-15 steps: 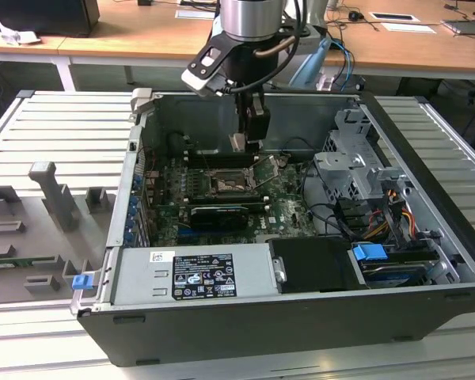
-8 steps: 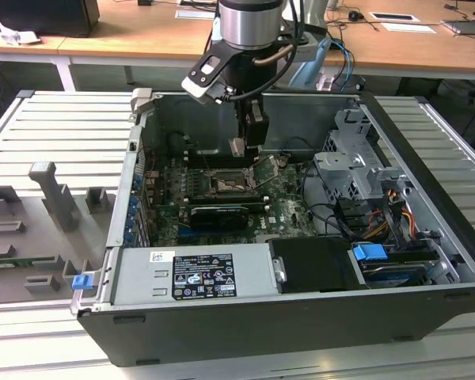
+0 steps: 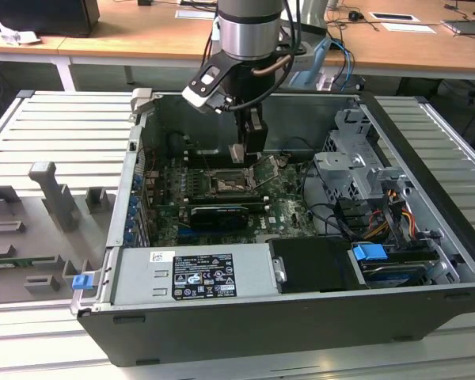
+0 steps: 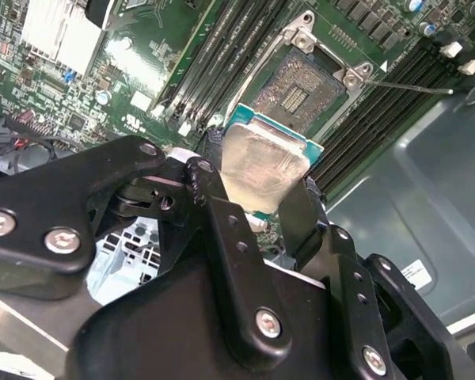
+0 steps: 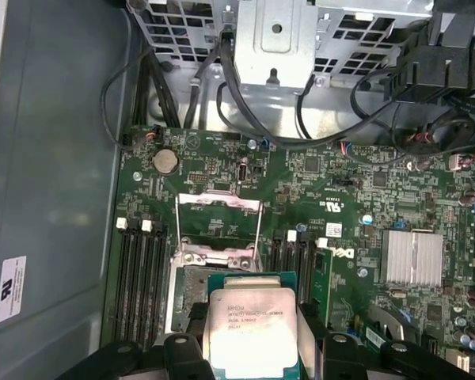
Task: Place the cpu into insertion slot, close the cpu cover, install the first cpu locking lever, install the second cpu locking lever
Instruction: 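Place the cpu into insertion slot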
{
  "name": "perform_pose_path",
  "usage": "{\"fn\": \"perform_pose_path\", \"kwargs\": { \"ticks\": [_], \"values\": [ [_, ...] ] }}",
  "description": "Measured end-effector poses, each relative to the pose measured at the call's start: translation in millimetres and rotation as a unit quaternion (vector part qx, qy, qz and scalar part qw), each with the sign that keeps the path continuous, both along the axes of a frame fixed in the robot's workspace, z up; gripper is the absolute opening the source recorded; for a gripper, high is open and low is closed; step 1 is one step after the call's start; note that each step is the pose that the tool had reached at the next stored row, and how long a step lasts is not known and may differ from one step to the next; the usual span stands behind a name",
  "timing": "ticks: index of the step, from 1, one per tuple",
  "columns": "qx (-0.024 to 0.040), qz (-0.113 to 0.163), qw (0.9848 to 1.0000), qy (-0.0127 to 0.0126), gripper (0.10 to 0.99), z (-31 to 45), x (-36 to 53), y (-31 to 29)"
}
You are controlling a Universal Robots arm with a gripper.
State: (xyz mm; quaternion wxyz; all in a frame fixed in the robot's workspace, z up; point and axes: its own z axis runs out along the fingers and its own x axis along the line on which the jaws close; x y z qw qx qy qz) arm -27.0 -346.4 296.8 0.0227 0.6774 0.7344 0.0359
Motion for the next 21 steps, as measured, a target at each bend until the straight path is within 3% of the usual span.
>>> {"fn": "perform_pose_path", "kwargs": {
  "ticks": [9, 21],
  "values": [
    [0.0000, 0.000, 1.0000, 0.0000, 0.529, -9.3, 0.0, 0.0],
    [0.0000, 0.000, 1.0000, 0.0000, 0.529, -16.0, 0.0, 0.0]
  ]
}}
